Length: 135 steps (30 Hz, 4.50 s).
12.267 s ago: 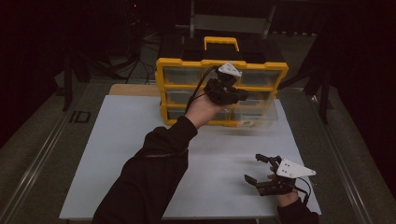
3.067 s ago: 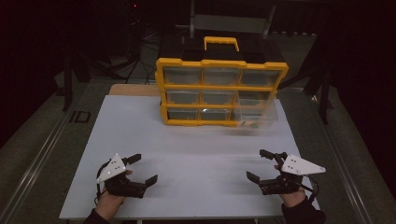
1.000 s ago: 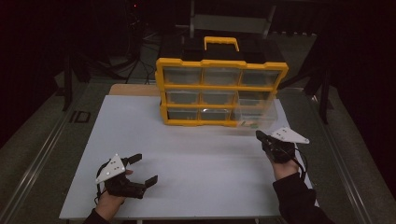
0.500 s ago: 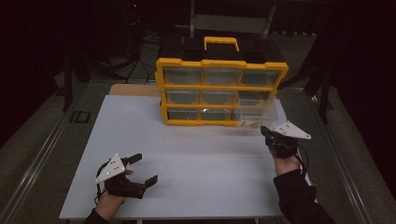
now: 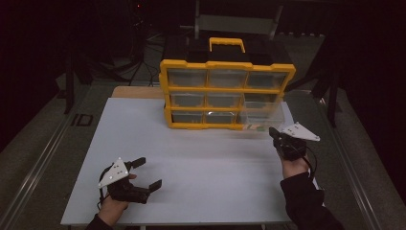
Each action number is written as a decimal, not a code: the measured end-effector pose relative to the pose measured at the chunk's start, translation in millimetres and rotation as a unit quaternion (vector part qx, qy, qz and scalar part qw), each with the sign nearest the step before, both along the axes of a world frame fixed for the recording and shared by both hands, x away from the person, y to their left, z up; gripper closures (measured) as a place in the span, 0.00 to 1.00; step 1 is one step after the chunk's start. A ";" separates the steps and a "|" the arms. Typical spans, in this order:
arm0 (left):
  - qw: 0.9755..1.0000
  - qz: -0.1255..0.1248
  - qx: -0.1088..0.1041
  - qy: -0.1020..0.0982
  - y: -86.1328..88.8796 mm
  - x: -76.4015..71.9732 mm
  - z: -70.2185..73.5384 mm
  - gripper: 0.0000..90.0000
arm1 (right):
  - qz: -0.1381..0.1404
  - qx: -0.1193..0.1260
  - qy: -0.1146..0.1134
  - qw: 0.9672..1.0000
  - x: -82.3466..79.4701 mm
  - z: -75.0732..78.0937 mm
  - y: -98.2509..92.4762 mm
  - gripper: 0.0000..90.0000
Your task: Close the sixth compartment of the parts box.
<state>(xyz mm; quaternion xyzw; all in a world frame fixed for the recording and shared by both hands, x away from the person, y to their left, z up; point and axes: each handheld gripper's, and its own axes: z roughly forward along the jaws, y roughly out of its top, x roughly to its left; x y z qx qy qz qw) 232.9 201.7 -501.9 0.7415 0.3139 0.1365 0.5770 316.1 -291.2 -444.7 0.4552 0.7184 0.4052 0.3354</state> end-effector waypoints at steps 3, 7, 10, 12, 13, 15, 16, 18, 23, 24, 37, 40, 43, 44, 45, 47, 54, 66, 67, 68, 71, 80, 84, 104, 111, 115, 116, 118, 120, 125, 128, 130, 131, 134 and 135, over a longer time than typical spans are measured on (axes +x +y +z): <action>1.000 0.000 -0.001 0.001 0.2 0.1 -0.1 0.00 | 0.000 -0.001 0.001 1.000 0.7 0.7 0.3 1.00; 1.000 0.000 -0.001 0.002 0.5 0.4 -0.4 0.00 | -0.001 0.001 0.002 1.000 2.7 2.0 0.8 1.00; 1.000 0.000 -0.001 0.002 0.4 0.3 -0.4 0.00 | 0.000 -0.001 0.003 1.000 4.3 3.3 1.9 1.00; 1.000 0.000 -0.001 0.002 0.4 0.4 -0.4 0.00 | 0.000 -0.001 0.004 1.000 5.7 3.8 2.4 1.00; 1.000 0.000 -0.001 0.002 0.5 0.4 -0.5 0.00 | -0.001 -0.002 0.004 1.000 6.2 4.0 2.8 1.00; 1.000 0.000 -0.001 0.002 0.4 0.4 -0.5 0.00 | -0.002 -0.002 0.005 1.000 6.5 4.3 3.1 1.00; 1.000 -0.001 -0.001 0.002 0.3 0.5 -0.6 0.00 | 0.000 -0.002 0.006 1.000 7.7 4.7 2.9 1.00; 1.000 -0.001 -0.001 0.002 0.4 0.5 -0.6 0.00 | -0.002 -0.001 0.005 1.000 9.6 5.4 3.0 1.00; 1.000 0.000 -0.003 0.003 0.7 0.8 -0.9 0.00 | -0.002 -0.003 0.010 1.000 14.1 7.5 3.9 1.00; 1.000 0.000 -0.003 0.003 0.8 0.9 -0.9 0.00 | -0.002 -0.002 0.009 1.000 14.8 7.8 4.4 1.00; 1.000 -0.002 -0.002 0.003 0.8 0.8 -1.2 0.00 | -0.006 -0.005 0.009 1.000 29.4 9.5 7.9 1.00; 1.000 -0.002 -0.002 0.003 1.0 0.6 -1.2 0.00 | -0.007 -0.005 0.010 1.000 31.9 10.1 8.6 1.00; 1.000 -0.003 -0.002 0.003 0.8 0.5 -1.3 0.00 | -0.008 -0.004 0.010 1.000 33.9 10.2 8.5 1.00; 1.000 -0.003 -0.001 0.003 0.8 0.6 -1.3 0.00 | -0.009 -0.004 0.011 1.000 34.6 10.1 8.6 1.00; 1.000 -0.003 -0.002 0.003 0.7 0.5 -1.3 0.00 | -0.009 -0.004 0.011 1.000 35.0 10.1 8.6 1.00; 1.000 -0.003 -0.002 0.004 0.5 0.5 -1.4 0.00 | -0.008 -0.005 0.012 1.000 36.0 10.4 8.6 1.00; 1.000 -0.002 -0.001 0.005 0.7 0.9 -1.6 0.00 | -0.008 -0.005 0.011 1.000 41.1 13.3 9.3 1.00; 1.000 -0.002 -0.001 0.004 1.0 0.8 -1.6 0.00 | -0.010 -0.013 0.010 1.000 50.9 14.8 12.1 1.00; 1.000 -0.002 -0.001 0.005 1.0 0.7 -1.7 0.00 | -0.011 -0.012 0.010 1.000 51.3 14.8 12.4 1.00; 1.000 -0.002 -0.001 0.005 0.9 0.7 -1.6 0.00 | -0.011 -0.014 0.010 1.000 52.2 14.6 12.6 1.00; 1.000 -0.003 -0.001 0.003 0.5 0.4 -1.3 0.00 | -0.011 -0.012 0.011 1.000 54.1 14.3 12.4 1.00; 1.000 -0.004 0.001 0.002 -0.2 -0.5 -0.9 0.00 | -0.014 -0.015 0.009 1.000 60.3 13.7 13.4 1.00; 1.000 -0.001 0.000 0.002 -0.1 -0.3 -1.2 0.00 | -0.016 -0.013 0.009 1.000 62.5 13.5 13.9 1.00; 1.000 -0.002 0.000 0.002 0.2 -0.9 -1.1 0.00 | -0.022 -0.020 0.012 0.999 78.4 12.1 16.1 1.00; 1.000 -0.002 0.000 0.003 0.2 -0.9 -1.4 0.00 | -0.023 -0.023 0.014 0.999 83.7 9.5 17.4 1.00; 1.000 -0.002 -0.001 0.004 0.1 -0.8 -1.5 0.00 | -0.025 -0.023 0.015 0.999 86.0 8.1 18.2 1.00; 1.000 -0.002 -0.001 0.004 0.0 -0.8 -1.6 0.00 | -0.025 -0.023 0.015 0.999 86.7 8.0 18.0 1.00; 1.000 -0.002 -0.001 0.004 -0.1 -0.8 -1.6 0.00 | -0.025 -0.023 0.015 0.999 87.6 7.9 18.1 1.00; 1.000 -0.002 0.000 0.004 0.1 -0.8 -1.6 0.00 | -0.027 -0.021 0.016 0.999 90.5 7.0 18.2 1.00; 1.000 -0.001 -0.002 0.006 0.6 -0.6 -2.2 0.00 | -0.029 -0.025 0.019 0.999 93.9 4.9 18.5 1.00; 1.000 -0.001 -0.001 0.006 0.7 -0.6 -2.3 0.00 | -0.031 -0.024 0.019 0.999 96.0 5.2 18.9 1.00; 1.000 -0.001 -0.002 0.006 0.9 -0.6 -2.3 0.00 | -0.030 -0.024 0.019 0.999 97.4 5.3 19.5 1.00; 1.000 -0.001 -0.002 0.006 1.0 -0.6 -2.3 0.00 | -0.031 -0.025 0.018 0.999 98.0 5.4 20.2 1.00; 1.000 -0.001 -0.002 0.006 1.1 -0.5 -2.4 0.00 | -0.033 -0.026 0.018 0.999 99.9 5.2 20.7 1.00; 1.000 -0.001 -0.002 0.006 1.1 -0.5 -2.4 0.00 | -0.033 -0.026 0.018 0.999 99.9 5.2 20.7 1.00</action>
